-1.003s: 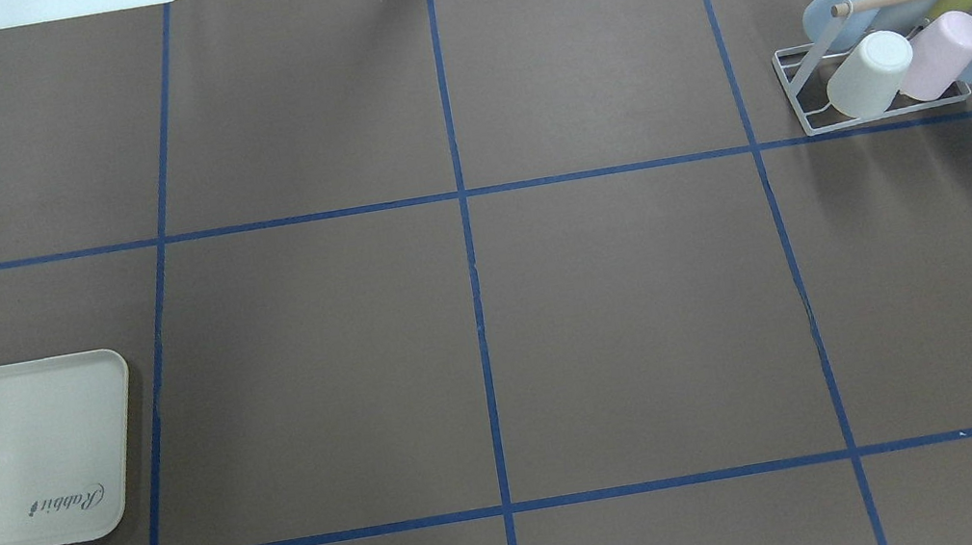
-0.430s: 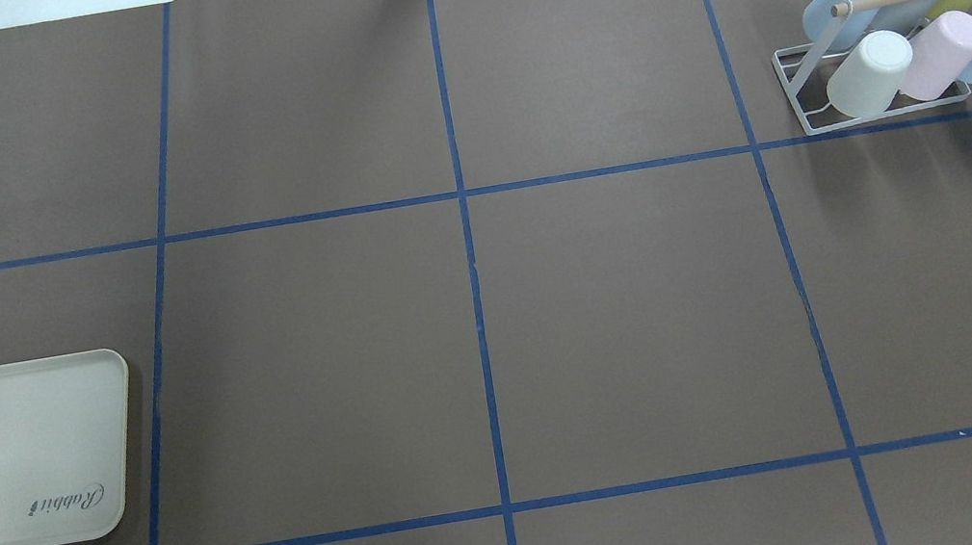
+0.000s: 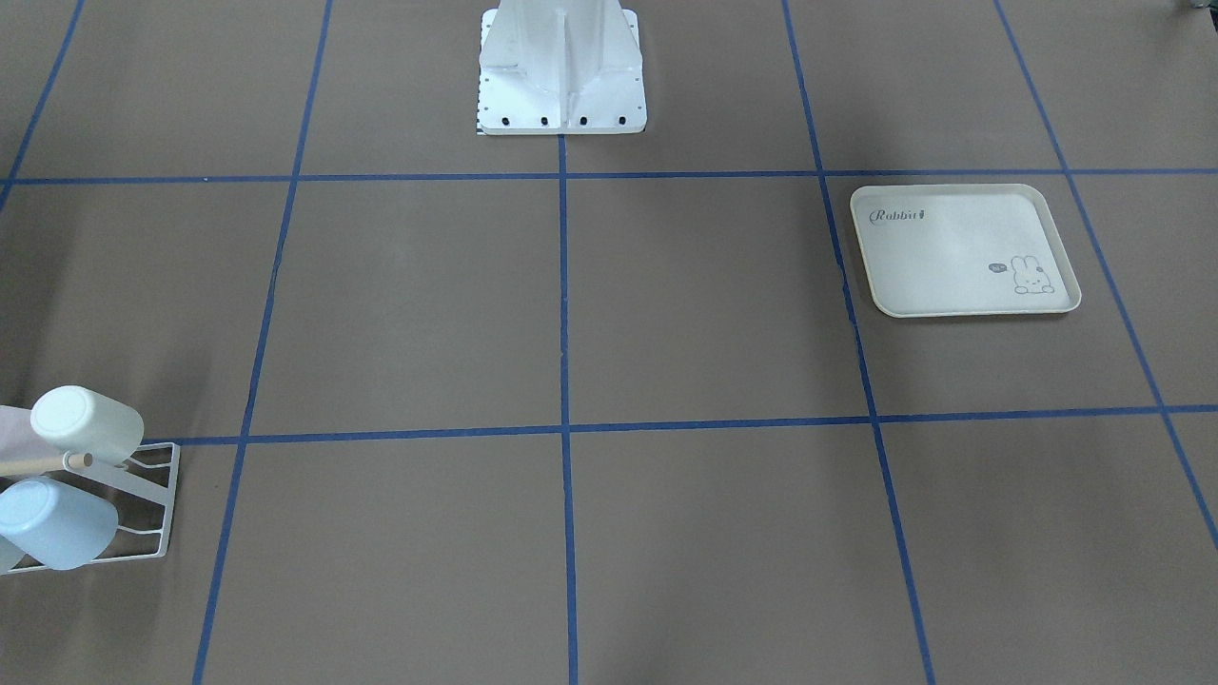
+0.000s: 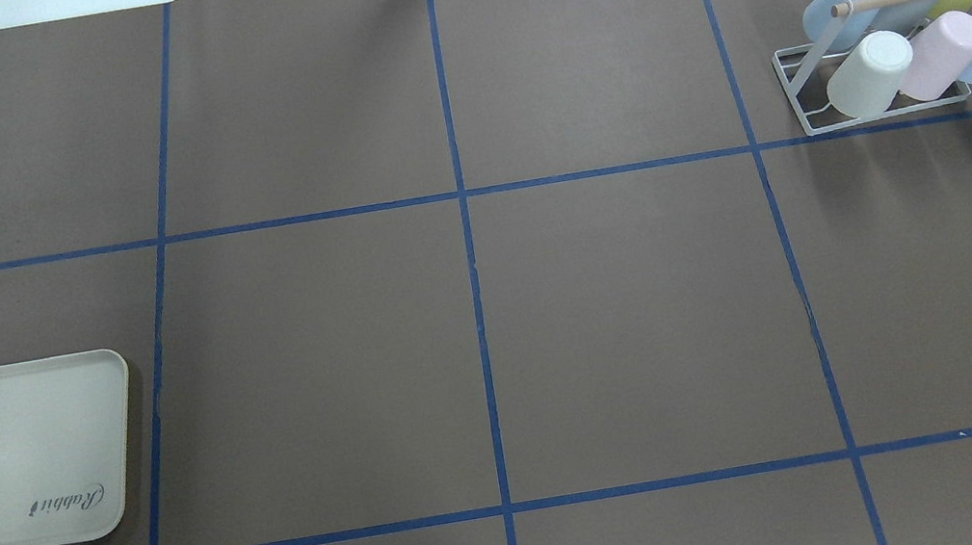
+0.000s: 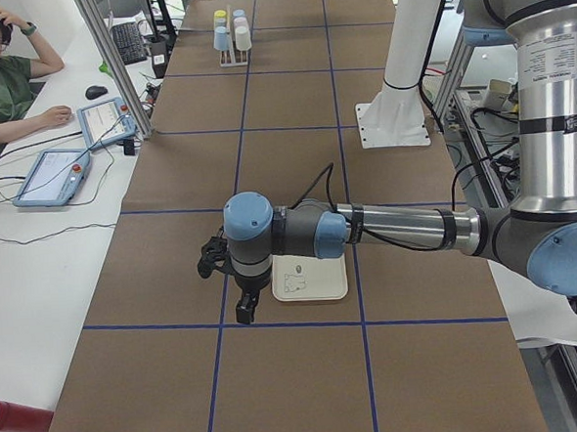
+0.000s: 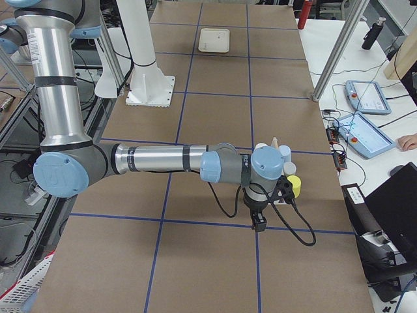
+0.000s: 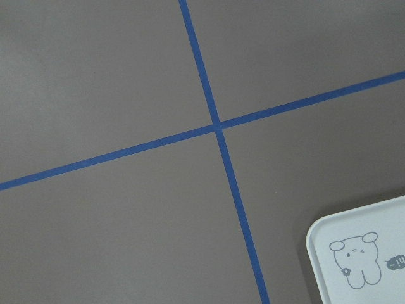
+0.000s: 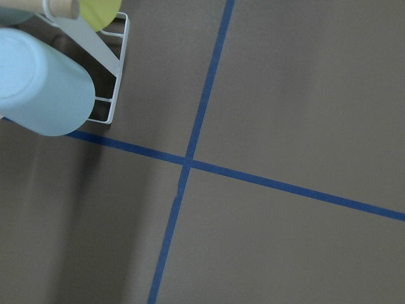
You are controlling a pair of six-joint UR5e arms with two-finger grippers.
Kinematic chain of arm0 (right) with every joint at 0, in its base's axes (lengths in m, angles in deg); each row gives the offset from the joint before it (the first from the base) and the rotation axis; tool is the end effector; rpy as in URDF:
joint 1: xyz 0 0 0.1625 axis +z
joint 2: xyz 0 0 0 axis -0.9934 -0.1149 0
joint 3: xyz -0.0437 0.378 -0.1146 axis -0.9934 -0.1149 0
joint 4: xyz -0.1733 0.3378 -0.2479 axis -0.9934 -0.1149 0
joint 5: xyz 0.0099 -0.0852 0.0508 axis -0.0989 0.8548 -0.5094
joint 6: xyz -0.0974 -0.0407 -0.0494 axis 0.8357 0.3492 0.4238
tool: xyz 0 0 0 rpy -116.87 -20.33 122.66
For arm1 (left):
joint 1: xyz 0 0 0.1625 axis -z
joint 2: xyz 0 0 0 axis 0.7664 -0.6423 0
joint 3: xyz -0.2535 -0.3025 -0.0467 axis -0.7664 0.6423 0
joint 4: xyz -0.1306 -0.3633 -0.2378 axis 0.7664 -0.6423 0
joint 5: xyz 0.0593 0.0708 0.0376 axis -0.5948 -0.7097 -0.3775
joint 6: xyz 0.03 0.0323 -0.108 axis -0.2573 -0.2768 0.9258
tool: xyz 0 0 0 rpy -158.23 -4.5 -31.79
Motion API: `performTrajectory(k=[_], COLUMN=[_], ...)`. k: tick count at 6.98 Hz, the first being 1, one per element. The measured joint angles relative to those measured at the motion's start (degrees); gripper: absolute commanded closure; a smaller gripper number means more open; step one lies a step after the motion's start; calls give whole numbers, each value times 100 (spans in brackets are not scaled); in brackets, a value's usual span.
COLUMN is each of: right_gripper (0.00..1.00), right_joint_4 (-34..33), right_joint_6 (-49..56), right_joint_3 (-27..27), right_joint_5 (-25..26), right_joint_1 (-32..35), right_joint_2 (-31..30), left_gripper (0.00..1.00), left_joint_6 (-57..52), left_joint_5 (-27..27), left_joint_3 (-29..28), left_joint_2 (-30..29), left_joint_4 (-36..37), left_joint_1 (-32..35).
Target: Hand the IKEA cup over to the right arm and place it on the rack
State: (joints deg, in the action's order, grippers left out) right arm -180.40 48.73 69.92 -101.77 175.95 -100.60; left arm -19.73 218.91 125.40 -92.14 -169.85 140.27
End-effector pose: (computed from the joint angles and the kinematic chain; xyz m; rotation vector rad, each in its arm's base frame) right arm 0.0818 -0.5708 0.6141 0.1057 -0.7141 -0.2135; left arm -0.0603 -0.5074 0.6063 0.1523 0.6880 0.2029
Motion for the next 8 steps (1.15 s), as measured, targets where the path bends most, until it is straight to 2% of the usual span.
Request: performTrajectory(k=[3,8], right_gripper=[0,0], right_joint_4=[-1,-2], right_joint_6=[-813,-1043], right_joint_3=[29,30], right_joint_5=[-58,-418], right_joint_1=[-5,-155], right_joint_2=[-17,-190], left_gripper=[0,0], left_joint_6=[371,606], left_joint_5=[-77,151], left_joint_3=[-369,-281], left_joint_2=[-104,-166], left_joint_4=[-24,33], left_joint_1=[-22,-33])
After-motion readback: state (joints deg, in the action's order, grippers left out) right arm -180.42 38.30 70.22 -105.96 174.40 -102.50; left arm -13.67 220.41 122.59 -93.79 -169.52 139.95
